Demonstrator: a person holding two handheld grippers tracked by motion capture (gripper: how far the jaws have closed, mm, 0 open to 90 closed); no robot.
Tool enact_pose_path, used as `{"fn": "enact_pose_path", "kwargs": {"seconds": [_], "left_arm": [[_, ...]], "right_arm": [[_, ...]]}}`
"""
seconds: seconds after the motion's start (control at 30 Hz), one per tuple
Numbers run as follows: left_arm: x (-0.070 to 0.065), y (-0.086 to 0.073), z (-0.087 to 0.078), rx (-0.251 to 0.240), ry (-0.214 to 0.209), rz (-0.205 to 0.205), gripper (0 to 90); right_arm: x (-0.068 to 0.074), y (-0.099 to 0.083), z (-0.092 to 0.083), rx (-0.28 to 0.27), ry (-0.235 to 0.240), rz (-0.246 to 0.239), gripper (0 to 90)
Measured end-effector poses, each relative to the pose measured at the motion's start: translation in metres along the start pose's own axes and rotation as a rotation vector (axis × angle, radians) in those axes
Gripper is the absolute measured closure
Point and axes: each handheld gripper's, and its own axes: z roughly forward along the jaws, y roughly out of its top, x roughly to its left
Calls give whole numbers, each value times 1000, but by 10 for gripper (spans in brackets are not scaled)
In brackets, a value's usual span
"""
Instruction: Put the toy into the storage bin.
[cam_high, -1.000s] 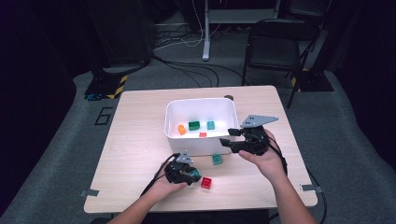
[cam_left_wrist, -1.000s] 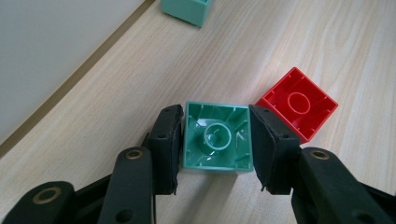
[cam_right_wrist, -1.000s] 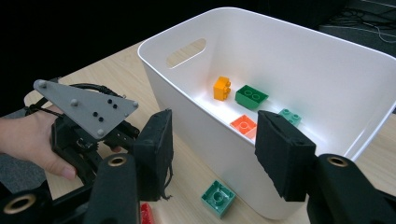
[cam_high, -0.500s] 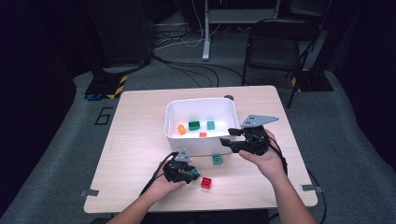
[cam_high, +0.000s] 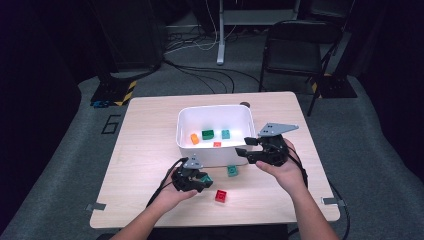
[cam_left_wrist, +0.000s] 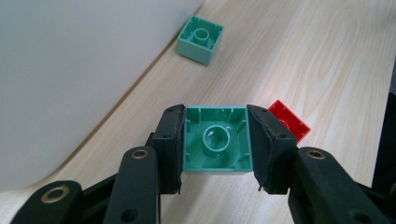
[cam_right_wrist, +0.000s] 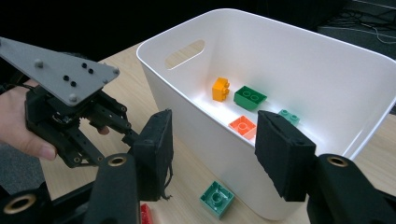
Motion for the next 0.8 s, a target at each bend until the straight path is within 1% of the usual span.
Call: {"fn": "enact_pose_path", "kwargs": {"seconds": [0.23,0.27,0.3,0.37,0.6,0.7,0.77,0.8], "left_arm": [[2,7,-7,2,7,-5,584],[2,8,-8,-1,7,-13,584],[2,9,-10,7,-3,-14,584],[3,13,-13,16,-3,-8,584],[4,27,-26,-4,-6,-3,584],[4,31,-30,-11,-5,-9,584],[7,37,-36,-21,-1,-6,584],[7,37,-36,-21,-1,-6,584]], "right_arm": [[0,0,0,0,0,1,460],[0,0,0,0,-1,0,460],[0,0,0,1,-1,1,460],[-1,0,0,0,-1,0,460],[-1,0,0,2,-2,5,460],[-1,0,0,0,-2,5,460],[-1,0,0,0,-2,5,460],[-1,0,0,0,-2,5,460]]}}
